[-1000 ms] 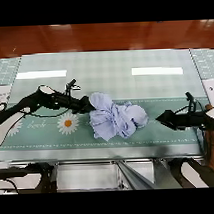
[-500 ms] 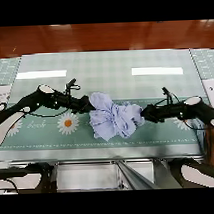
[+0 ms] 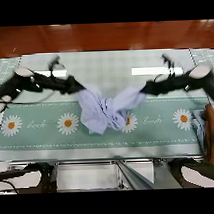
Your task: Fold the shirts.
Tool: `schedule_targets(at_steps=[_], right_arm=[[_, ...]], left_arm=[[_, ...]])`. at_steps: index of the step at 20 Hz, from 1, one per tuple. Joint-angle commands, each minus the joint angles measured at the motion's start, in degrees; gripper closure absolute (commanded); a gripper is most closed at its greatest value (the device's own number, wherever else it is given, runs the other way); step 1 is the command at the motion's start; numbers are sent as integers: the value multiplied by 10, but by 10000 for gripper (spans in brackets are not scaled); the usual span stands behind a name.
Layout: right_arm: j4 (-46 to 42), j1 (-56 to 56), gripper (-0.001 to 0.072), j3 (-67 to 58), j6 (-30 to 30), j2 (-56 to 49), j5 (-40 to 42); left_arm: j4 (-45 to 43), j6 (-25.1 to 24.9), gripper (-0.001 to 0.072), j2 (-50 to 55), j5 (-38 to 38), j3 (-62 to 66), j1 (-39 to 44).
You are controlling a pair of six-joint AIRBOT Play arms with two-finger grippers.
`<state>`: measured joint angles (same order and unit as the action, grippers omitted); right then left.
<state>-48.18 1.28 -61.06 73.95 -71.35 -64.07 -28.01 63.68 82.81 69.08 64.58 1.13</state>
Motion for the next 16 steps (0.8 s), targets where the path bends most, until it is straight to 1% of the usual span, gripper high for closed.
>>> schedule_targets(at_steps=[1, 2, 5, 7, 9, 11, 13, 16], right_arm=[[-135, 2, 684, -214, 85, 40, -24], [-157, 2, 684, -287, 97, 49, -34], [-202, 2, 684, -471, 116, 77, -75], [-227, 2, 684, -542, 120, 110, -94], [-264, 2, 684, -557, 127, 164, -106], [-319, 2, 684, -557, 143, 218, -144], [-366, 2, 684, -554, 156, 263, -190], [-384, 2, 684, -522, 166, 320, -250]], left_arm=[[1, -14, 688, -62, 30, 134, -34], [-1, -10, 688, -81, 30, 177, -39], [-36, 37, 688, -146, 29, 305, -58], [-75, 66, 688, -195, 23, 369, -76], [-120, 92, 688, -253, 17, 405, -100], [-157, 98, 688, -311, 20, 407, -125], [-222, 130, 688, -363, 36, 407, -145], [-289, 162, 688, -412, 78, 407, -148]])
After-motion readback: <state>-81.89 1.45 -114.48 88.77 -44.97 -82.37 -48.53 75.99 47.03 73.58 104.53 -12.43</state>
